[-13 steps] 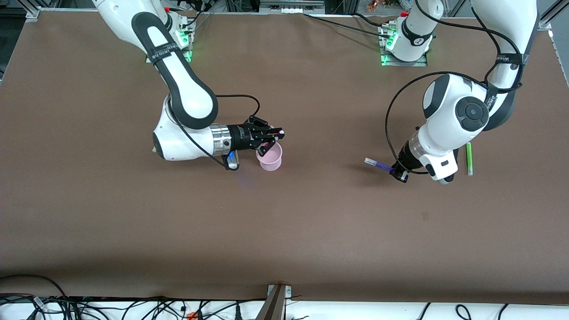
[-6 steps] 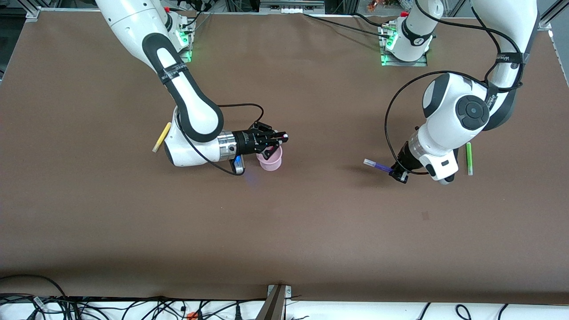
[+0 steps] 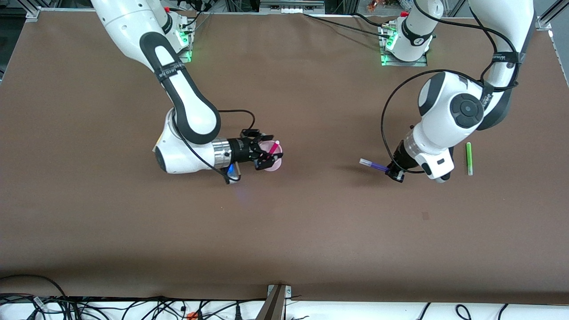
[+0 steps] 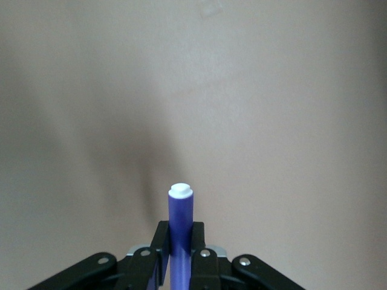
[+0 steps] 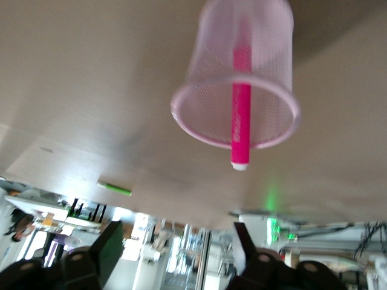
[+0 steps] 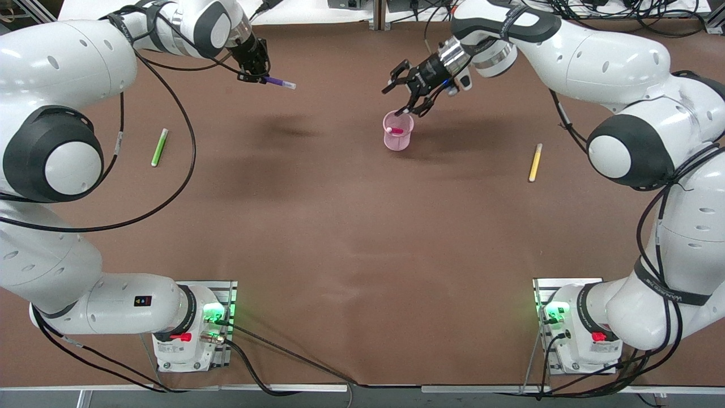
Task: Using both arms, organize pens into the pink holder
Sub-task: 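Lift the pink marker and insert it into the pink cup with the right gripper, then retract the right gripper while the left gripper moves the purple marker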
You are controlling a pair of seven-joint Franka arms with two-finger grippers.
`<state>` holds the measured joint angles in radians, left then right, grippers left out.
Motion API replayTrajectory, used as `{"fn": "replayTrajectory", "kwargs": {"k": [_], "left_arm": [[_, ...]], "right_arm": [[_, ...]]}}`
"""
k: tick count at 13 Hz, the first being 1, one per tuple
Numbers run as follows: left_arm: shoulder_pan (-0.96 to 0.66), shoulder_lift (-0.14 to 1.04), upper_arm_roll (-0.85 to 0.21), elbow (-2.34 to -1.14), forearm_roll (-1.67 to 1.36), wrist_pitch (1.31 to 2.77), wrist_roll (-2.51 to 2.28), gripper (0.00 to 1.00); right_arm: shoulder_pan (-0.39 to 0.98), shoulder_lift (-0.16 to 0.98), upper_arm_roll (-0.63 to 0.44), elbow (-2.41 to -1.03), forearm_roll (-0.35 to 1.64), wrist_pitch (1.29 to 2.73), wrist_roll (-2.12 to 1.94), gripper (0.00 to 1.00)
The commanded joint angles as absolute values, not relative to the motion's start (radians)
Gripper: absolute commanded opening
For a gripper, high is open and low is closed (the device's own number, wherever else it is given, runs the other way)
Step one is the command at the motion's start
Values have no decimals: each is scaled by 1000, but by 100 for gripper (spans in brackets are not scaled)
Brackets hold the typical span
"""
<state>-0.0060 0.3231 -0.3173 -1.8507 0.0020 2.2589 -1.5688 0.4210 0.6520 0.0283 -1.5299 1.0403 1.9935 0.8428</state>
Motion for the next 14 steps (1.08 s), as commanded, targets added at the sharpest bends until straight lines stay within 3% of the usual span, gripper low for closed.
{"fn": "replayTrajectory", "kwargs": {"k": [1,3,6,9,14], "left_arm": [[-83,324,-318,-1787,105,2238,-1748,0],[-159,342,-318,-1746,175,2237,-1876,0],[-268,365,-316,-1704,274,2235,-2021,0],[-401,454,-304,-1597,394,2170,-2141,0],[-615,659,-247,-1324,599,1973,-2295,0]], "right_arm": [[413,609,-56,-1451,901,1875,831,100],[411,588,-129,-1375,758,1775,733,100],[413,477,-244,-1379,666,1649,580,100],[419,294,-242,-1425,361,1618,468,100],[416,69,-258,-1561,157,1597,275,100]]}}
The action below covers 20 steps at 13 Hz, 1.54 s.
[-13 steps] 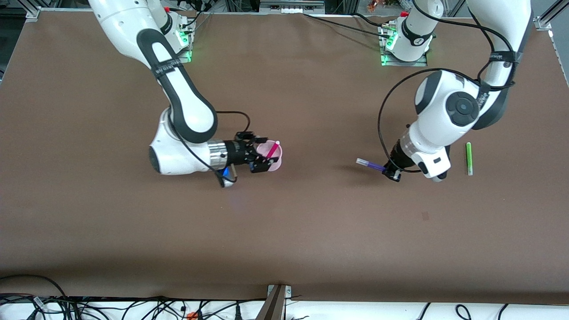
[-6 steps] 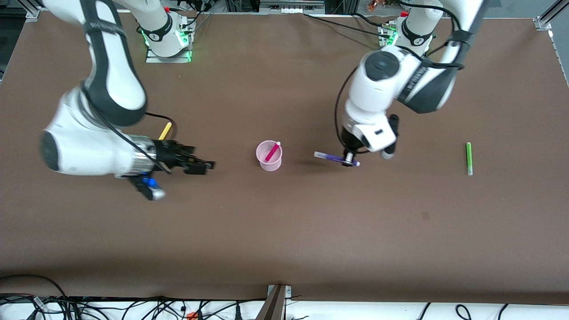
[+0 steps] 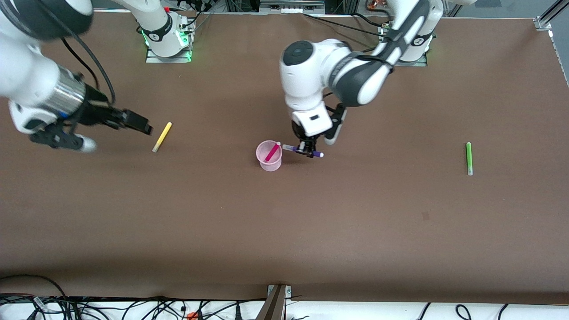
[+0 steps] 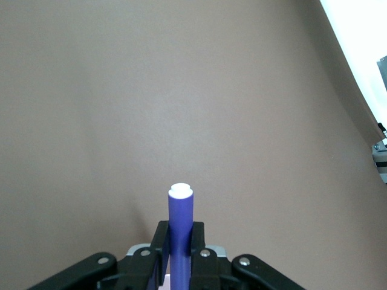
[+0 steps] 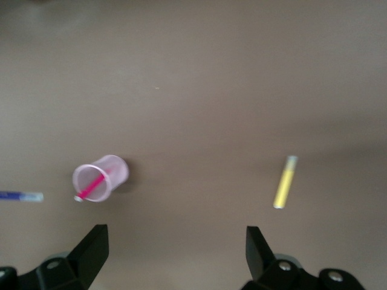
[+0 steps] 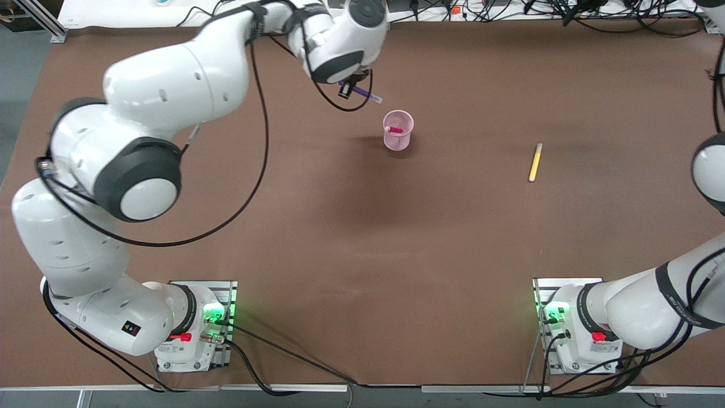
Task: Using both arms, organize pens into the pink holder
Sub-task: 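Retract the right gripper while the left gripper moves the purple marker, then lower the purple marker into the pink cup and open the left gripper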
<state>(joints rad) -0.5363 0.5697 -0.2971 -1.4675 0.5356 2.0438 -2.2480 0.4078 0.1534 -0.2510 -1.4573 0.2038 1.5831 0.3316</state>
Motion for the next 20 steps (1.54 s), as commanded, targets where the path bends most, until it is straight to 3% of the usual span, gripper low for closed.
{"fn": "replayTrajectory", "kwargs": {"k": [1,3,6,9,14,20], "left_arm": [[-667,678,-197,-1309,604,1968,-2304,0],[-789,707,-76,-1298,604,1970,-2307,0],[-963,754,110,-1261,606,1970,-2312,0],[-1035,802,161,-1247,614,1970,-2310,0],[-1083,886,192,-1177,641,1970,-2312,0],[-1095,899,201,-1167,647,1971,-2313,0]], "right_arm": [[416,25,-265,-1610,120,1608,234,100],[410,-21,-271,-1666,91,1635,184,100],[286,-26,-198,-1661,37,1629,85,100],[215,-29,-126,-1658,29,1624,84,100],[221,-26,-123,-1623,-18,1623,110,100],[224,-9,-127,-1563,-66,1618,113,100]]}}
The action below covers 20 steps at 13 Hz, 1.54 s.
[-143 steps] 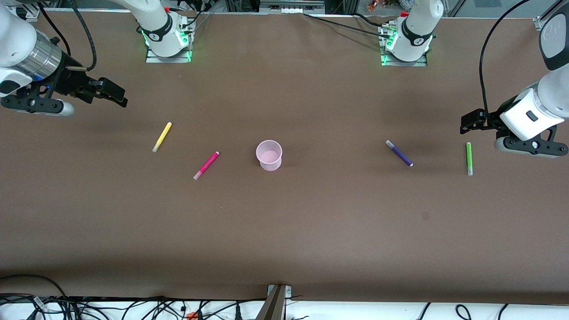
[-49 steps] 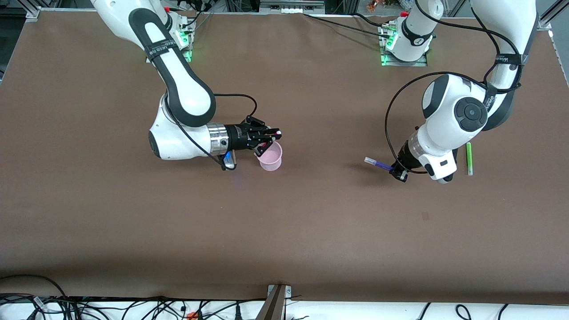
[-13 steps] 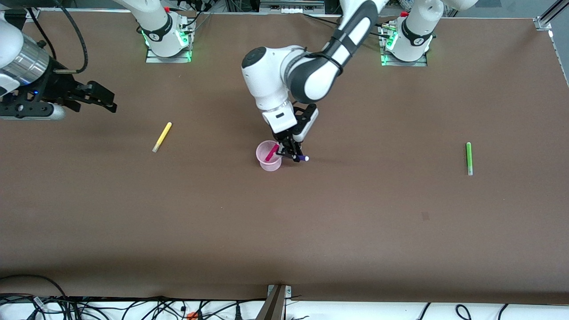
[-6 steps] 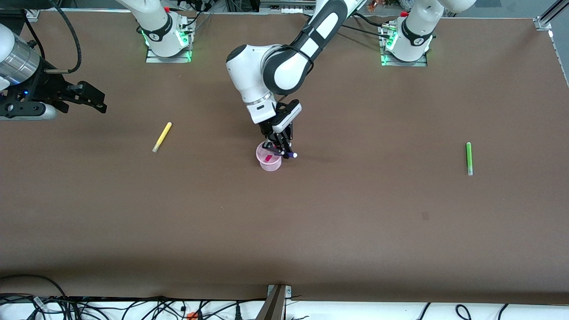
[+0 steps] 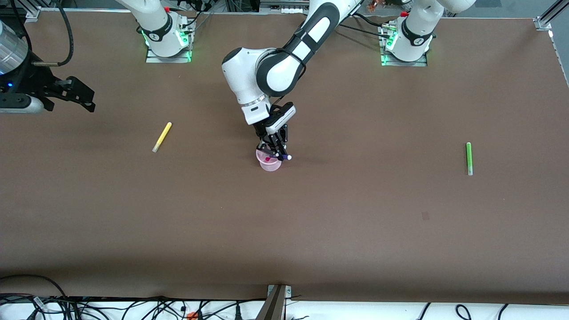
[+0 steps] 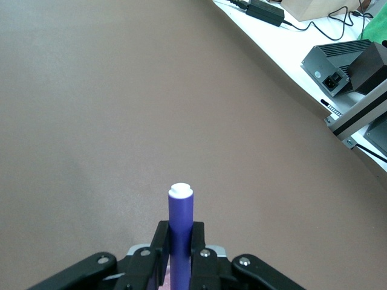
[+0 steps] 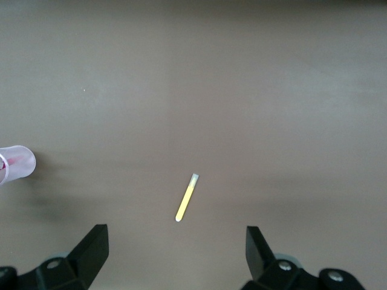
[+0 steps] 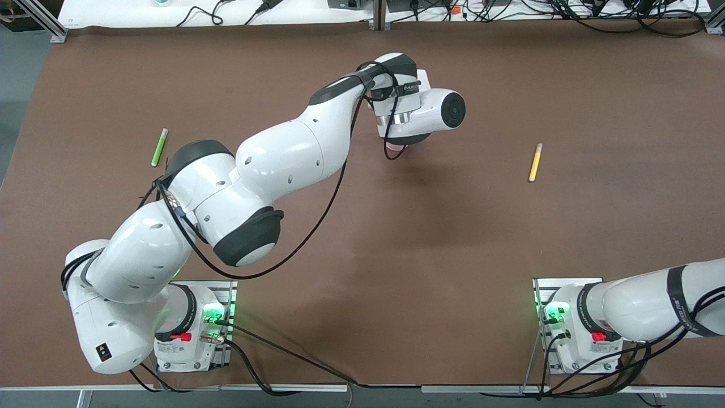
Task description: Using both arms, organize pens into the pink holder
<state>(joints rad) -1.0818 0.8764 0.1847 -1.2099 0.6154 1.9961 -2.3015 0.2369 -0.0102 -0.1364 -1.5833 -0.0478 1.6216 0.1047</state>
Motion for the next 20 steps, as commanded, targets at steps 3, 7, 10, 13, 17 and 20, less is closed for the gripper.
{"fn": "replayTrajectory", "kwargs": {"k": [3,7,10,13,17,20], "left_arm": [[-1095,899,202,-1167,647,1971,-2313,7],[-1097,908,206,-1167,649,1973,-2312,5],[-1100,916,206,-1166,650,1974,-2312,21],[-1103,916,207,-1164,650,1974,-2312,37],[-1080,885,207,-1137,634,1974,-2268,60],[-987,778,202,-1137,469,1971,-2066,79]], "right_arm": [[227,2,-121,-1563,-98,1614,117,100],[222,0,-129,-1555,-86,1621,150,100],[227,0,-120,-1555,-84,1621,244,100],[248,0,-72,-1555,-95,1611,327,100],[261,0,-45,-1555,-115,1609,364,100],[282,3,-44,-1555,-114,1621,365,100]]}}
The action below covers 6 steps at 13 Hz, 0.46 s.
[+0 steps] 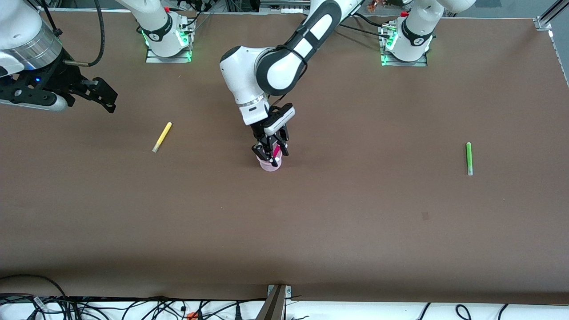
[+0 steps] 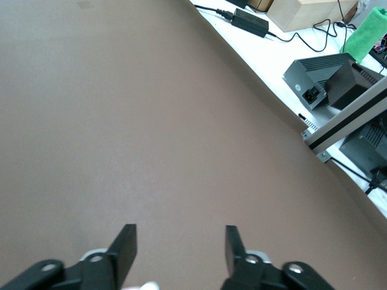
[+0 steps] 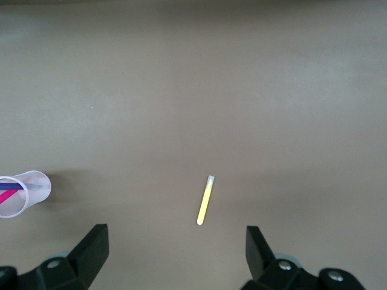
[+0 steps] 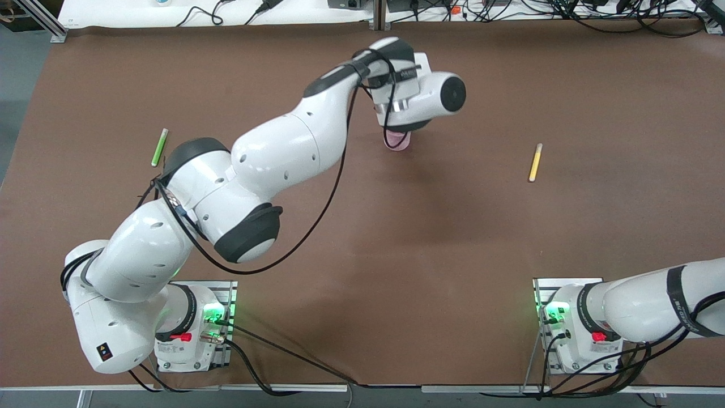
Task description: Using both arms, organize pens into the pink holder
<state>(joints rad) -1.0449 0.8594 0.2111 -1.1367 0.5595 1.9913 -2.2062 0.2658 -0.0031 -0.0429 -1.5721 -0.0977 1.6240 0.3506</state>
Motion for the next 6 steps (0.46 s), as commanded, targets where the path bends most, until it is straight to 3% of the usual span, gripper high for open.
{"fn": "replayTrajectory", "kwargs": {"k": [1,3,6], "left_arm": [[-945,729,201,-1149,381,1970,-1961,80],[-882,632,202,-1201,289,1945,-1779,100],[-796,526,198,-1285,215,1933,-1561,100]], "right_arm": [[285,3,-44,-1555,-114,1623,367,100],[296,3,-44,-1555,-112,1624,367,100],[322,6,-44,-1555,-117,1621,365,100]]}}
